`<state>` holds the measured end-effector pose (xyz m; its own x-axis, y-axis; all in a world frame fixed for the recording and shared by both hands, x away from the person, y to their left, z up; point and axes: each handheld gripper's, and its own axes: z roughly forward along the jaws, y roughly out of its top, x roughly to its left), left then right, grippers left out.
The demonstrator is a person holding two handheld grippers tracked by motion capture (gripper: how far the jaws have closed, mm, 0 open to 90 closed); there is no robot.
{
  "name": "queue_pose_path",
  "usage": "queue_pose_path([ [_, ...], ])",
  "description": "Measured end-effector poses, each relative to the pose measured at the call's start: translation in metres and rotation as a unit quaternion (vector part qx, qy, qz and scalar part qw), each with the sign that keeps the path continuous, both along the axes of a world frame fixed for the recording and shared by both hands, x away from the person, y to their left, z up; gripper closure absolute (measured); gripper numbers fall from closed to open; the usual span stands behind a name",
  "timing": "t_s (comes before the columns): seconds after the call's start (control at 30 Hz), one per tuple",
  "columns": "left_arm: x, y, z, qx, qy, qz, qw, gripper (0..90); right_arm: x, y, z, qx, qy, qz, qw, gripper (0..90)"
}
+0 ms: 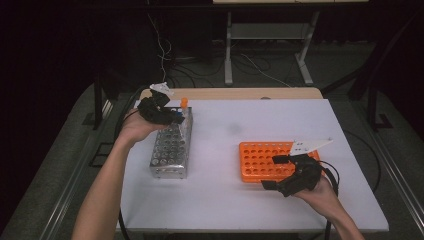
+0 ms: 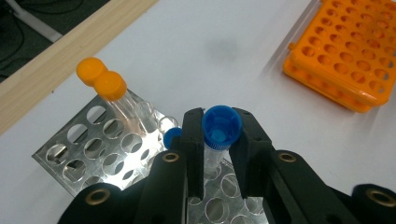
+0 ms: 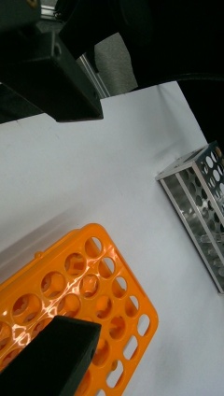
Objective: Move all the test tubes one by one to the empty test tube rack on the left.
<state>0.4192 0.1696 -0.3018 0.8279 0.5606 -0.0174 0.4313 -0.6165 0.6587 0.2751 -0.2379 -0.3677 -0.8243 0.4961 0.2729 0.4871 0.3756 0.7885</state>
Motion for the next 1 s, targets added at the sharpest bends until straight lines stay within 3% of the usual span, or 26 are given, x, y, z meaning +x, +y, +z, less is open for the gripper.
queue_pose_path([
  [0.4, 0.0, 0.002, -0.02, -0.011, 0.004, 0.006, 0.9999, 74.7, -0.003, -0.009, -0.002, 0.008, 0.0, -0.008, 0.9999, 0.2],
  [0.63, 0.0, 0.003, -0.028, -0.019, 0.017, 0.008, 0.9996, 73.5, -0.004, -0.011, -0.004, 0.008, 0.001, -0.009, 0.9999, 0.2],
  [0.8, -0.001, 0.005, -0.025, -0.031, 0.032, 0.018, 0.9988, 60.1, -0.005, -0.012, -0.007, 0.009, 0.004, -0.012, 0.9999, 0.2],
  [1.0, -0.01, 0.008, -0.014, -0.052, 0.029, 0.035, 0.9976, 46.9, -0.006, -0.015, -0.009, 0.013, 0.006, -0.019, 0.9997, 0.2],
])
